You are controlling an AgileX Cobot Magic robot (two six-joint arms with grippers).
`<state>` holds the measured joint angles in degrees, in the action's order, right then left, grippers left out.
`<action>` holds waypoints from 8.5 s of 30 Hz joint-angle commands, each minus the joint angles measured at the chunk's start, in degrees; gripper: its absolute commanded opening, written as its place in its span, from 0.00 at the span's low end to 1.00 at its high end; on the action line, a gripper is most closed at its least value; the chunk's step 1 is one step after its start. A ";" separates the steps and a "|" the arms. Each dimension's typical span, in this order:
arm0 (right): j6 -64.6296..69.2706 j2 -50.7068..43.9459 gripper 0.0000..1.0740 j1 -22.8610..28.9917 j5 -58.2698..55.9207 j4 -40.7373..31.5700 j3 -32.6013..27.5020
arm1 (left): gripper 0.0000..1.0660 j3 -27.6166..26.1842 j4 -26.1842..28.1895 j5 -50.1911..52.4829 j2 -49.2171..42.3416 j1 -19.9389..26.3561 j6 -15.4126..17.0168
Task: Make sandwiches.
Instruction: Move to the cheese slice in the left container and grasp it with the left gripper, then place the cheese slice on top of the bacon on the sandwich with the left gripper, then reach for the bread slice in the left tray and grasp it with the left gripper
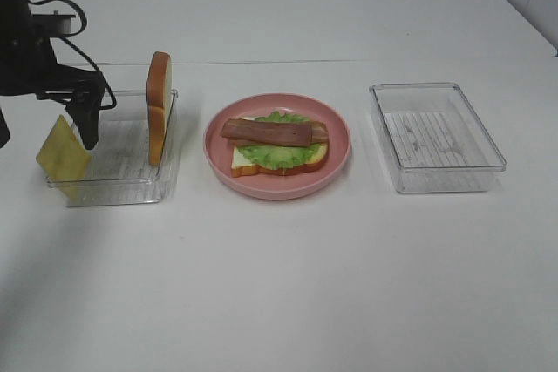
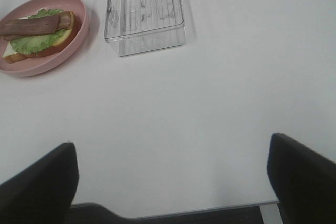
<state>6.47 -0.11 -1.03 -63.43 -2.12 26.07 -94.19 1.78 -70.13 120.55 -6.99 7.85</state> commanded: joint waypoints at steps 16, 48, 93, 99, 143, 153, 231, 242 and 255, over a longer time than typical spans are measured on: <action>-0.46 -1.89 0.86 -0.29 0.63 0.00 -0.17 | 0.68 0.69 1.72 6.30 3.55 0.46 -0.06; -0.46 -1.89 0.86 -0.29 0.63 0.00 -0.17 | 0.00 0.69 1.55 4.81 -0.80 0.40 -1.38; -0.46 -1.89 0.86 -0.29 0.63 0.00 -0.17 | 0.00 -39.94 28.07 -5.33 13.92 -17.13 -10.66; -0.46 -1.89 0.86 -0.29 0.63 0.00 -0.17 | 0.00 -42.23 31.51 -4.64 19.19 -17.82 -12.15; -0.46 -1.89 0.86 -0.29 0.63 0.00 -0.17 | 0.00 -42.06 21.37 -3.09 26.59 -18.56 -8.82; -0.46 -1.89 0.86 -0.29 0.63 0.00 -0.17 | 0.01 -42.06 21.08 -2.52 26.59 -18.56 -8.25; -0.46 -1.89 0.86 -0.29 0.63 -0.29 -0.17 | 0.92 -29.22 0.29 -5.39 12.26 -11.92 1.89; -0.46 -1.89 0.86 -0.29 0.63 -0.40 -0.17 | 0.92 -28.59 0.80 -5.39 14.84 -11.46 1.89; -0.46 -1.89 0.86 -0.29 0.63 -0.40 -0.17 | 0.81 -28.59 0.57 -5.39 16.39 -9.51 2.75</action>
<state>6.47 -0.11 -1.03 -63.43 -2.35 26.07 -123.30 2.23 -69.90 136.31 -16.73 10.08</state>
